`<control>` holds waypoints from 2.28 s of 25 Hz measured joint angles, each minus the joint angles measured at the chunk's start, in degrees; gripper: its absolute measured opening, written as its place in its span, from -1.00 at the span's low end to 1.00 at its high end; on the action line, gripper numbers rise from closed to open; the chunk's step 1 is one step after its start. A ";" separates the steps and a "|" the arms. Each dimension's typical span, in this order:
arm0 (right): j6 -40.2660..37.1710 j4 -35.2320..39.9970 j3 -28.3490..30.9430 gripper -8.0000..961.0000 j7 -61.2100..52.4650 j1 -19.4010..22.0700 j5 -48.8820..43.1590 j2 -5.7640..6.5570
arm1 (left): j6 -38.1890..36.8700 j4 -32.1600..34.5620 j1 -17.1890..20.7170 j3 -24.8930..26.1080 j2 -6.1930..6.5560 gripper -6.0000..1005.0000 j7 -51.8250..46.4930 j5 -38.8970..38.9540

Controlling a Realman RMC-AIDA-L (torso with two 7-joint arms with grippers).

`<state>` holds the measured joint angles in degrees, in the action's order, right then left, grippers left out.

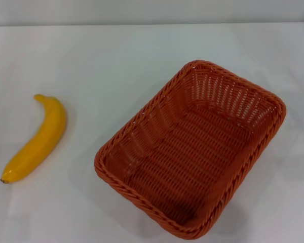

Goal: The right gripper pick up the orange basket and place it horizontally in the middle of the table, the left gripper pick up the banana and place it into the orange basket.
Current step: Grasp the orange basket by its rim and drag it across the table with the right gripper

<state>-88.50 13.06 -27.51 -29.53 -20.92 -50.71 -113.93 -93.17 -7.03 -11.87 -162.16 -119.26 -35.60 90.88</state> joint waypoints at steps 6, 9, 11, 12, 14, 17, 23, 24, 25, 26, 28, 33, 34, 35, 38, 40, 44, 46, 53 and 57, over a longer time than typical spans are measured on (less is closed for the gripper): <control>0.12 0.03 0.00 0.51 0.00 0.00 0.00 -0.02 | 0.00 0.00 0.01 0.00 0.00 0.54 0.00 0.00; 0.15 0.04 0.00 0.51 0.00 0.00 0.00 -0.02 | 0.00 0.00 0.01 0.00 0.00 0.54 0.00 0.00; 0.22 0.04 0.00 0.51 0.00 0.00 0.00 0.00 | -0.03 0.00 -0.06 0.00 0.00 0.54 0.00 0.00; 0.32 0.05 0.00 0.51 0.00 0.00 0.00 0.00 | -0.07 0.00 -0.07 0.00 0.00 0.54 0.00 0.00; 0.83 0.28 -0.09 0.51 -0.22 -0.15 -0.07 0.03 | -0.30 0.00 -0.09 -0.03 0.00 0.54 0.00 -0.01; 2.79 2.64 -1.87 0.51 -3.38 -0.35 -0.85 0.40 | -1.05 0.00 -0.25 -0.17 0.07 0.54 0.01 -0.01; 11.33 18.11 -11.99 0.51 -20.51 0.00 -9.67 1.92 | -2.11 -0.48 -0.59 -0.44 0.26 0.53 -0.91 -0.37; 12.00 21.37 -13.18 0.51 -24.47 -0.01 -12.23 2.30 | -2.16 -0.54 -0.65 -0.48 0.29 0.53 -1.05 -0.42; 12.46 24.46 -14.12 0.51 -28.95 -0.15 -15.32 2.66 | -2.21 -0.62 -0.69 -0.50 0.32 0.53 -1.25 -0.43; 12.71 27.29 -14.75 0.50 -33.15 -0.40 -18.11 3.03 | -2.33 -0.72 -0.75 -0.51 0.35 0.53 -1.57 -0.45; 12.77 33.30 -15.72 0.50 -43.56 -1.61 -25.66 4.21 | -2.85 -1.38 -0.93 -0.52 0.45 0.53 -2.90 -0.46; 8.48 41.88 -17.68 0.50 -69.34 -8.57 -44.10 9.02 | -3.95 -5.15 -1.53 -0.52 0.53 0.53 -9.77 -0.51; 7.32 42.27 -18.04 0.50 -72.64 -10.10 -46.51 9.88 | -4.15 -5.73 -1.63 -0.52 0.52 0.53 -10.55 -0.53; 5.84 42.36 -18.56 0.50 -76.31 -12.25 -49.49 10.94 | -4.40 -6.27 -1.67 -0.52 0.52 0.53 -11.24 -0.55; 1.84 43.24 -20.05 0.50 -86.03 -18.07 -58.52 12.96 | -4.88 -7.61 -1.80 -0.53 0.53 0.53 -12.77 -0.55; -0.43 44.90 -21.11 0.50 -91.63 -21.44 -64.86 13.37 | -4.96 -8.33 -2.02 -0.52 0.53 0.53 -13.66 -0.55; -3.83 46.59 -23.85 0.50 -99.86 -26.73 -73.73 13.52 | -5.03 -8.93 -2.98 -0.61 0.53 0.53 -14.17 -0.71; -5.54 46.36 -25.29 0.50 -102.89 -29.27 -77.69 13.59 | -5.03 -8.93 -3.55 -0.68 0.53 0.53 -14.28 -1.40; -8.39 43.14 -27.89 0.50 -109.24 -38.41 -93.88 9.39 | -4.82 -10.25 -3.58 -0.70 0.66 0.53 -14.40 -2.71; -9.18 41.56 -29.71 0.49 -110.32 -41.43 -97.73 6.91 | -5.06 -11.17 -3.33 -0.70 0.53 0.52 -14.36 -2.80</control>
<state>-97.68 54.62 -57.22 -139.85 -62.35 -148.44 -107.02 -98.23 -18.20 -15.21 -162.86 -118.73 -49.96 88.09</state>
